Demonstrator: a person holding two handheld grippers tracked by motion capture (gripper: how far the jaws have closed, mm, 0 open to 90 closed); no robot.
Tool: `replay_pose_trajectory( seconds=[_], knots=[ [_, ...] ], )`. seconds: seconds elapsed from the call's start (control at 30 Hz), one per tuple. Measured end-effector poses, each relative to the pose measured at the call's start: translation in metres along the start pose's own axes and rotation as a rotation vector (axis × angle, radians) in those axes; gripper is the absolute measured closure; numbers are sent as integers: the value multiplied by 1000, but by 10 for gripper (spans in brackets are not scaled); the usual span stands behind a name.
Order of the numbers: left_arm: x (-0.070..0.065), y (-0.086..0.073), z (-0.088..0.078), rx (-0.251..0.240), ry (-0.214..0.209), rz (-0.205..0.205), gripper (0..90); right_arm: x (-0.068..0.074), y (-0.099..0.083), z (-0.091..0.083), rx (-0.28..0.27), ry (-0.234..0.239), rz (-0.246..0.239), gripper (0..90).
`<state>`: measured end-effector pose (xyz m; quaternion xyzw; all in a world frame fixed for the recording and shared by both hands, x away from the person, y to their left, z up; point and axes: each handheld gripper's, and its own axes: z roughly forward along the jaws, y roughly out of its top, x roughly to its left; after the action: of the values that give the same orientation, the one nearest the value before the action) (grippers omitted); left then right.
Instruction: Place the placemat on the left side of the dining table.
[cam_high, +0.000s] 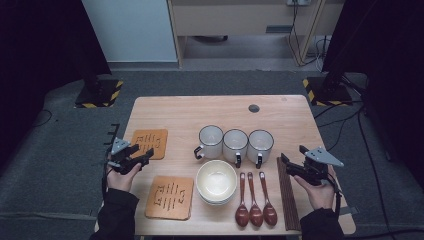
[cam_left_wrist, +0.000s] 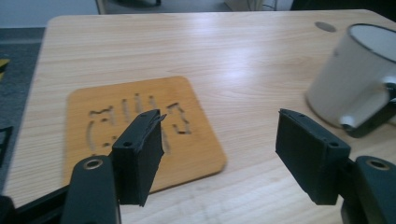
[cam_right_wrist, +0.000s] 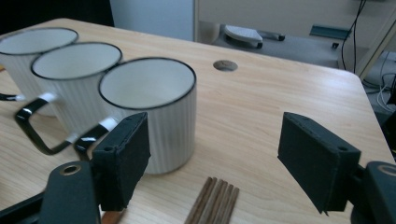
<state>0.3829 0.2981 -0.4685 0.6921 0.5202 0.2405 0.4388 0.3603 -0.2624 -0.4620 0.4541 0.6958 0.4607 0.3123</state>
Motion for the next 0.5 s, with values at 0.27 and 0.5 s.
replay_pose_trajectory(
  seconds=[0.27,0.5],
  knots=[
    [-31,9,-3,-63,-48,52,319,18,13,0,-15,91,-19,274],
    [-48,12,-3,-83,-113,47,344,33,22,-1,-15,146,-33,283]
  ],
)
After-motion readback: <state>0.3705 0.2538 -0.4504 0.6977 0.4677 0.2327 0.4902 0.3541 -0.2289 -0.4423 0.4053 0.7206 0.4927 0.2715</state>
